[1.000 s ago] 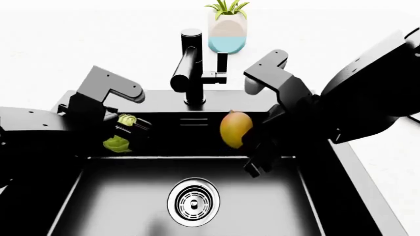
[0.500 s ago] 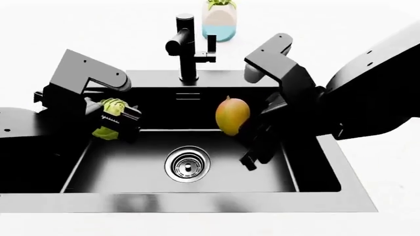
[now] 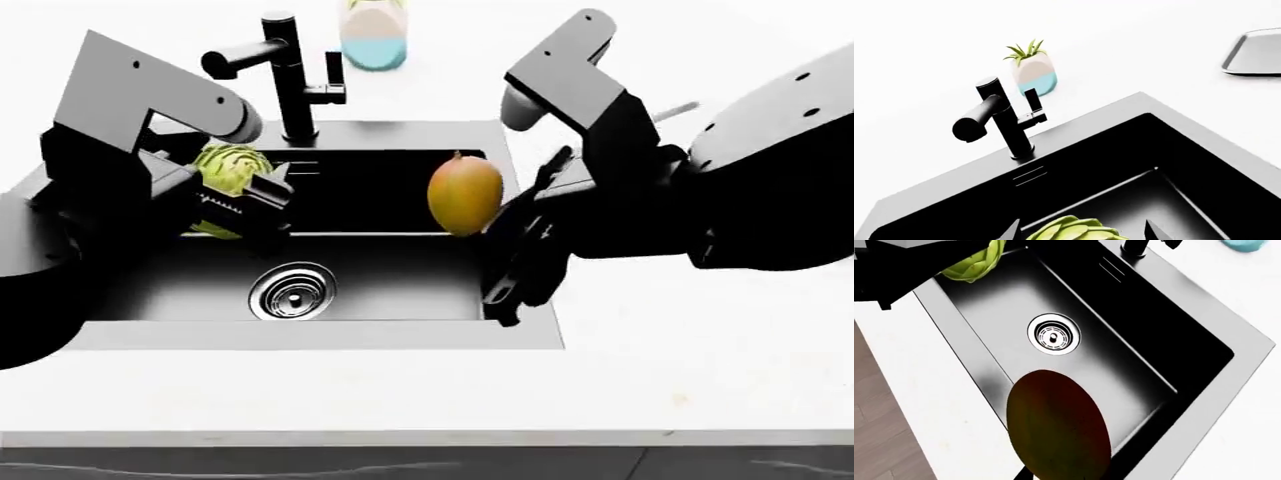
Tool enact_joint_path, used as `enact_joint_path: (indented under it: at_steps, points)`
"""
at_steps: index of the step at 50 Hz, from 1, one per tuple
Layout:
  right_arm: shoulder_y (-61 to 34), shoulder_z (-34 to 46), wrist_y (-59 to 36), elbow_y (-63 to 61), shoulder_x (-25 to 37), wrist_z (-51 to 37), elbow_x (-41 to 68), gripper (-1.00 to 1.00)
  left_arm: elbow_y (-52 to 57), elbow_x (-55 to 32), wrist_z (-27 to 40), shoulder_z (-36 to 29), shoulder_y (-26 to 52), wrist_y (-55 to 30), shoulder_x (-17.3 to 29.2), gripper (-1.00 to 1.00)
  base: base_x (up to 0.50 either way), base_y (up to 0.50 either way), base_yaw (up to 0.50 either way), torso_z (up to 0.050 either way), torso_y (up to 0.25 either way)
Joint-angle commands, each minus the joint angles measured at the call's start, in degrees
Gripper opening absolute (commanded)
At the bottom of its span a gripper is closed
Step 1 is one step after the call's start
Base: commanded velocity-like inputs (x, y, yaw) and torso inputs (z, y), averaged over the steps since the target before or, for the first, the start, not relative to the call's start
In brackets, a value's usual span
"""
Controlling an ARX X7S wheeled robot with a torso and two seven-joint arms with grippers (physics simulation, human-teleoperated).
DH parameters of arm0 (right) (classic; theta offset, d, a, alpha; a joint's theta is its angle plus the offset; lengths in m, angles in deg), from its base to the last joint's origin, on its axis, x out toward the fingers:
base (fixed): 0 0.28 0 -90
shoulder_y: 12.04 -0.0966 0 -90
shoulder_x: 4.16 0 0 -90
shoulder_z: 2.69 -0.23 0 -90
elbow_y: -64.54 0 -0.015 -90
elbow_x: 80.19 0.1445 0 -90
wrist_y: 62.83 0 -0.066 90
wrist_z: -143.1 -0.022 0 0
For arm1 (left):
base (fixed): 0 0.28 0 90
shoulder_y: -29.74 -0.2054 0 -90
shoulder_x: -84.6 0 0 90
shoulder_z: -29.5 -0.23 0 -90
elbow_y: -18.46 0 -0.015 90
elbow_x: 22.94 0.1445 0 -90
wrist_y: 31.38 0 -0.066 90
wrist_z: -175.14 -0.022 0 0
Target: Pick up the fruits and vegetables and place them in the sink. Turn on the sink faucet to wash them. Then turn the sink off and put them in the tray.
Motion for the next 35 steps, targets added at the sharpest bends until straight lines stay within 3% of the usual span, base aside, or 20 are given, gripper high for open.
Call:
enact_joint_path:
  at_steps: [1,35]
  points:
    - [-0.5,-1.5,1.6,-3.0,1.5,-0.3,-1.1,-1.00,2.0,-2.7,2.9,0.9,3.1,-0.4,-0.8,-1.00,-0.06,-0.50,0.00,0.000,0.000]
    - [0.0,-3.9,5.3,-6.8,3.5,0.2,-3.5,-1.00,2.4,-1.3,1.7,-1.3,3.1,0.3,-1.4,-1.00,-0.01,-0.50,0.00,0.000,0.000]
